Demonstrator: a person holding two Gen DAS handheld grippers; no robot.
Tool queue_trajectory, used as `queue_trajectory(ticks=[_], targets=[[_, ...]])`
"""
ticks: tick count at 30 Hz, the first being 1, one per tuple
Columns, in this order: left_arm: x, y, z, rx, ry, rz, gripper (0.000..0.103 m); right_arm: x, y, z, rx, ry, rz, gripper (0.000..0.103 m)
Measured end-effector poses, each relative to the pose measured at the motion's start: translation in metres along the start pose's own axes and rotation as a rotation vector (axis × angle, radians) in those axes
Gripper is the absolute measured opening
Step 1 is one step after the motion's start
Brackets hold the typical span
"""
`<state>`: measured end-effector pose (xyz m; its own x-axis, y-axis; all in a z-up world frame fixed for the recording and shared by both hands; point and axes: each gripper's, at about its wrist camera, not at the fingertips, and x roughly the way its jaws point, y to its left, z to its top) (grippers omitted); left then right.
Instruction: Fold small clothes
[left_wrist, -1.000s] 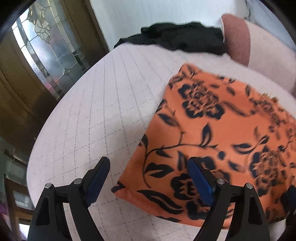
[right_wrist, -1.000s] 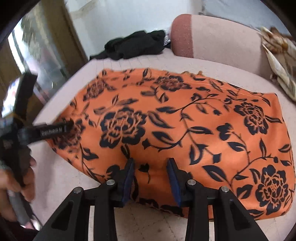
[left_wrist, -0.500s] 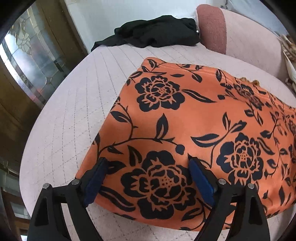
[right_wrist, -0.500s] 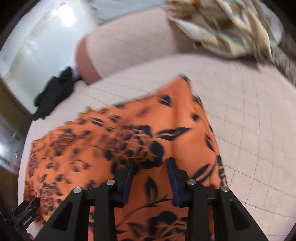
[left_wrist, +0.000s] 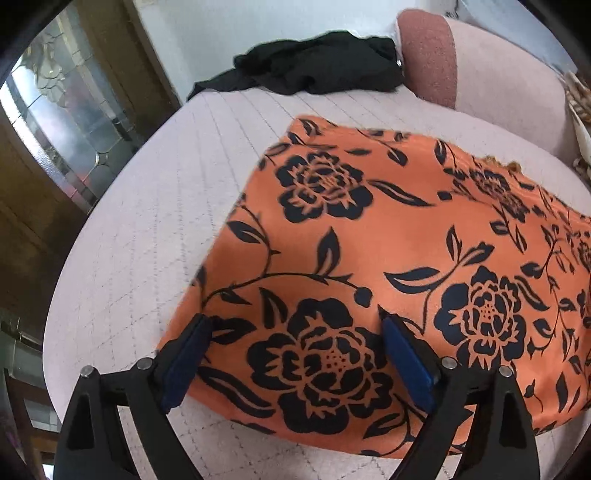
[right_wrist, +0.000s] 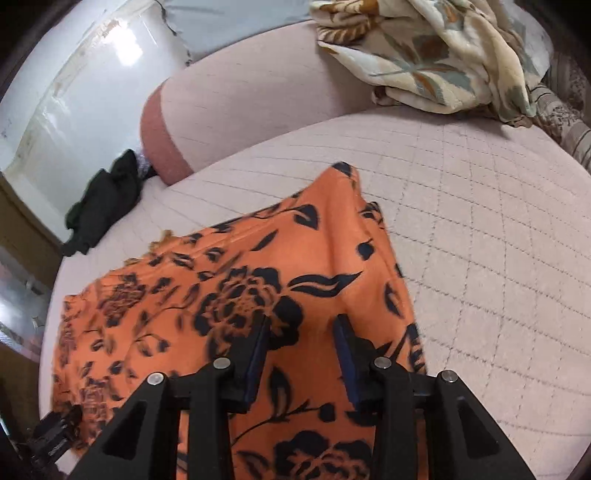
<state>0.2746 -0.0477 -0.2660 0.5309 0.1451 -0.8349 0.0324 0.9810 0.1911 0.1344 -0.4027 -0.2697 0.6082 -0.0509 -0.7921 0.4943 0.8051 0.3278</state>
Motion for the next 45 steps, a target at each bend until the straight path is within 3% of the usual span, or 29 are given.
queue_trajectory(ticks=[3,8,14,18,22,25,27,29,33,36,39,41,44,45], targets=[[-0.009,0.013,0.004,-0.028,-0.042,0.017,0.093,-0.011,-0.002,-0.002,0.026,-0.008,0.040,0.040],[-0.015,0.052,0.001,-0.144,-0.038,0.002,0.093,-0.032,0.001,-0.014,-0.002,-0.009,0.070,0.040],[0.000,0.069,-0.021,-0.203,0.062,0.064,0.093,-0.048,-0.014,-0.034,0.038,0.029,0.079,0.040],[0.008,0.073,-0.027,-0.214,0.097,0.041,0.094,-0.033,-0.026,-0.050,0.037,0.146,0.080,0.040],[-0.007,0.095,-0.044,-0.291,0.089,-0.004,0.094,-0.053,-0.034,-0.050,0.081,0.105,0.137,0.040],[-0.018,0.119,-0.061,-0.408,0.083,-0.063,0.094,-0.073,-0.047,-0.051,0.144,0.069,0.183,0.040],[-0.025,0.125,-0.070,-0.421,0.069,-0.076,0.094,-0.087,-0.056,-0.052,0.192,0.051,0.241,0.044],[-0.029,0.123,-0.075,-0.405,0.058,-0.116,0.094,-0.096,-0.061,-0.054,0.219,0.037,0.272,0.058],[-0.019,0.110,-0.078,-0.399,0.116,-0.371,0.094,-0.098,-0.068,-0.062,0.277,0.076,0.337,0.057],[-0.017,0.109,-0.075,-0.417,0.095,-0.407,0.094,-0.088,-0.074,-0.068,0.357,0.119,0.373,0.057],[-0.013,0.112,-0.065,-0.470,0.068,-0.551,0.094,-0.078,-0.077,-0.068,0.400,0.142,0.390,0.057],[-0.005,0.114,-0.063,-0.517,0.077,-0.601,0.094,-0.072,-0.077,-0.069,0.414,0.154,0.390,0.057],[0.004,0.119,-0.063,-0.581,0.073,-0.605,0.092,-0.060,-0.074,-0.069,0.438,0.178,0.398,0.057],[0.006,0.118,-0.059,-0.589,0.062,-0.601,0.087,-0.056,-0.074,-0.070,0.449,0.191,0.397,0.057]])
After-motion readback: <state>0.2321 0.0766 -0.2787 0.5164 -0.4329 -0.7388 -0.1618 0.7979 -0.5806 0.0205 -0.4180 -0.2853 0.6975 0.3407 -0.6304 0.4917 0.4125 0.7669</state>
